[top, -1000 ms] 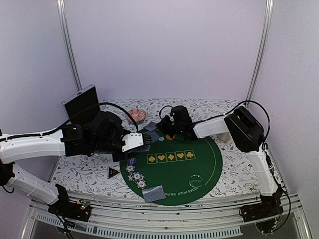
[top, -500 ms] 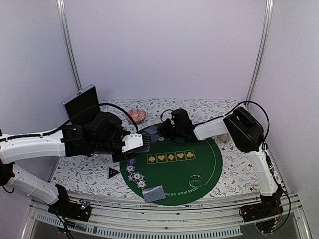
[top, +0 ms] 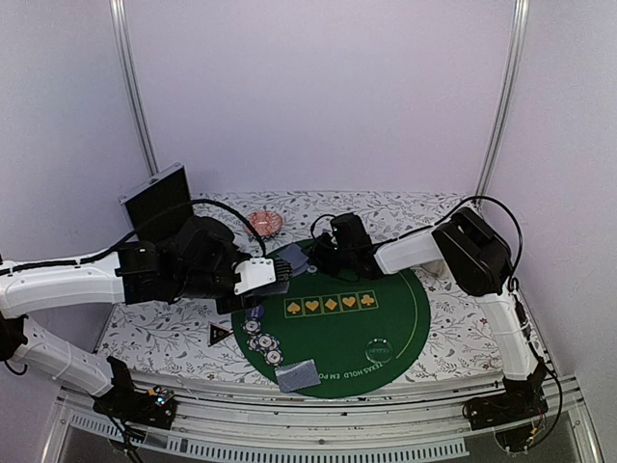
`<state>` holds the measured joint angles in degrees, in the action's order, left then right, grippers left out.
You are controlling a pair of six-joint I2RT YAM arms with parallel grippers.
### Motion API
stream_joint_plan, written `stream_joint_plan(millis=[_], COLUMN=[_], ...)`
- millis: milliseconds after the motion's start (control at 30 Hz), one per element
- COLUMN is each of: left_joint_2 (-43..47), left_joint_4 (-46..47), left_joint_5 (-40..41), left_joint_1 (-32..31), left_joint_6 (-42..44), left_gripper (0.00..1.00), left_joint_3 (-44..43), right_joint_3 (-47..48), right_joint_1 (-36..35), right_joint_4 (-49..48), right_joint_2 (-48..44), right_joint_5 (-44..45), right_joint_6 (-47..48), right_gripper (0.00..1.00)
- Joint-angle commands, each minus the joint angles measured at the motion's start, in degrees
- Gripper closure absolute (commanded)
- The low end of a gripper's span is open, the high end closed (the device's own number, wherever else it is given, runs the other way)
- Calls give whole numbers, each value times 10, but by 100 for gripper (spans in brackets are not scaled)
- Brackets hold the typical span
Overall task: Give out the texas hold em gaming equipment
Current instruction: Distribute the poker card in the big blind area, then pick up the poker card from the face-down deck piles.
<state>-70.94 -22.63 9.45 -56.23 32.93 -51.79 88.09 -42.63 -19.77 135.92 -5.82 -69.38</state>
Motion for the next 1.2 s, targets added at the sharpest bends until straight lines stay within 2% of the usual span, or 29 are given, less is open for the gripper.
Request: stream_joint_plan(millis=[0, 167, 300, 367, 433, 467, 600, 733, 933, 1167], left_joint_2=[10, 11, 10, 10, 11, 11, 10, 10, 6, 1], left_joint_4=[7, 7, 7, 7, 7, 7, 7, 7, 7, 8], left_joint_5=[-6, -7, -6, -6, -7, -7, -7, -5, -2, 0], left_joint_1=[-2, -2, -1, -2, -2, -1, -1, -2, -2, -2], left_joint_6=[2, 2, 2, 3, 4, 4, 4, 5, 5, 5], left_gripper=[50, 50, 50, 50, 50, 50, 50, 50, 50, 50], left_joint_3=[4, 4, 4, 5, 4, 5, 4, 3, 3, 3], right_joint_3=[-19, -46, -60, -76, -84, -88, -129, -177, -243, -217], right_joint_1=[-9, -18, -29, -37, -47, -52, -67, -68, -73, -108], right_joint_4=[-9, -15, -4, -4, -4, -2, -2, 4, 22, 39], right_joint_2=[-46, -81, -128, -162, -198, -222, -305, -378, -427, -391], right_joint_5=[25, 60, 99, 121, 137, 141, 139, 35, -97, -187], right_joint_6=[15, 28, 83, 129, 189, 222, 387, 474, 443, 406], right_gripper=[65, 57, 43, 31, 4, 0, 1, 1, 1, 2])
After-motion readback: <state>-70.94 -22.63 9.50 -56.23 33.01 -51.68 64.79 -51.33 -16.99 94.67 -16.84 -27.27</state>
